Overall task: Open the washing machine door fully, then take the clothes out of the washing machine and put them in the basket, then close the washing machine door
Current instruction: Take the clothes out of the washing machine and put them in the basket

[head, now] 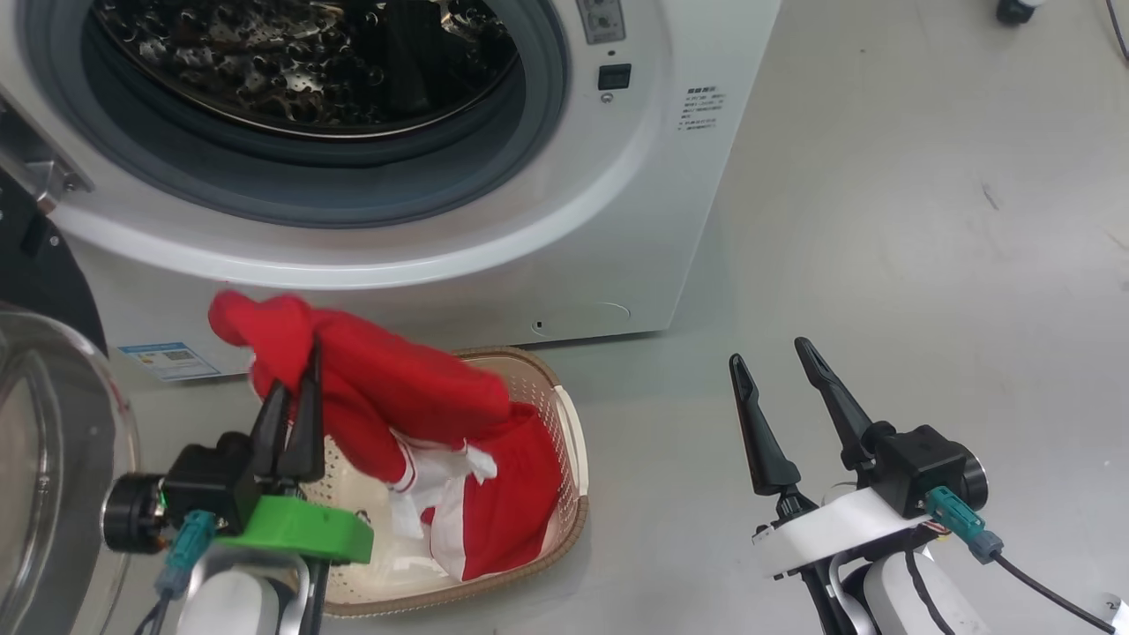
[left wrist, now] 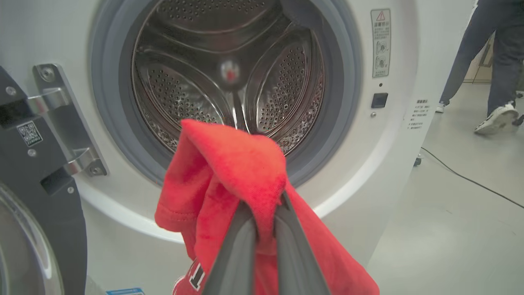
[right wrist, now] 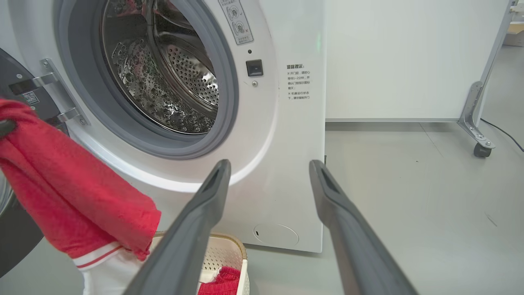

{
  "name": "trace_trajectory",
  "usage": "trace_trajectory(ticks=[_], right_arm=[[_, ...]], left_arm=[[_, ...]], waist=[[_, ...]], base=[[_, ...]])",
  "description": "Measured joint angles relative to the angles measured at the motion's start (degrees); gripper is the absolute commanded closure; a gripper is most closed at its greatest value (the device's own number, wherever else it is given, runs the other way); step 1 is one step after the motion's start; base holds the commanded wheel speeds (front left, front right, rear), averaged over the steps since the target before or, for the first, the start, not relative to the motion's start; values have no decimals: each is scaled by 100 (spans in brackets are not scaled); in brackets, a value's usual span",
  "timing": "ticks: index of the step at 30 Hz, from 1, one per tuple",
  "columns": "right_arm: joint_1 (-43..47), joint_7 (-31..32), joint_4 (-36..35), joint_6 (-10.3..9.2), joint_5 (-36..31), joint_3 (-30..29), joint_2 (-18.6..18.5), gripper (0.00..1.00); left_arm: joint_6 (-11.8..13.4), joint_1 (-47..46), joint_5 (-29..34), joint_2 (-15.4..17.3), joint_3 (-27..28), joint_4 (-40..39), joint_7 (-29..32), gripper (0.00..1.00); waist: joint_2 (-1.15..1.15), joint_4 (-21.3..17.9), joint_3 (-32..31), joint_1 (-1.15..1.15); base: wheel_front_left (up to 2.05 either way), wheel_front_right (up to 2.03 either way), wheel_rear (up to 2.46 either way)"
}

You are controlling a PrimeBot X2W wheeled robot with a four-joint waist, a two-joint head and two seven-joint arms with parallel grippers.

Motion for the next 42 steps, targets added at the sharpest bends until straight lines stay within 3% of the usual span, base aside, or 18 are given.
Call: trace_trajectory(ticks=[13, 32, 34, 35, 36, 37, 42], right_arm=[[-31, 1, -442, -64, 48, 147, 0, 0], [-635, 0, -929, -215, 216, 189, 1, 0], [-654, 0, -927, -216, 216, 187, 1, 0], [-658, 0, -925, -216, 216, 188, 1, 0], [-666, 0, -918, -218, 216, 188, 1, 0], [-684, 0, -913, -218, 216, 188, 1, 0], [-717, 0, -906, -254, 216, 183, 1, 0]], left_arm=[[0, 81, -107, 7, 49, 1132, 52, 100], [-314, -1366, -616, 53, 220, 3450, 861, 100], [-342, -1440, -647, 37, 222, 3638, 916, 77], [-370, -1475, -666, 33, 223, 3713, 936, 58], [-370, -1512, -693, 27, 225, 3793, 960, 37], [-371, -1552, -709, 18, 232, 3867, 999, 0], [-499, -1761, -769, -5, 268, 4113, 1002, 0]], waist=[[0, -386, 487, 0], [0, -1084, 1799, 0], [0, -1134, 1866, 0], [0, -1156, 1892, 0], [0, -1174, 1912, 0], [0, -1188, 1927, 0], [0, -1192, 1946, 0]], base=[[0, 0, 0], [0, 0, 0], [0, 0, 0], [0, 0, 0], [0, 0, 0], [0, 0, 0], [0, 0, 0]])
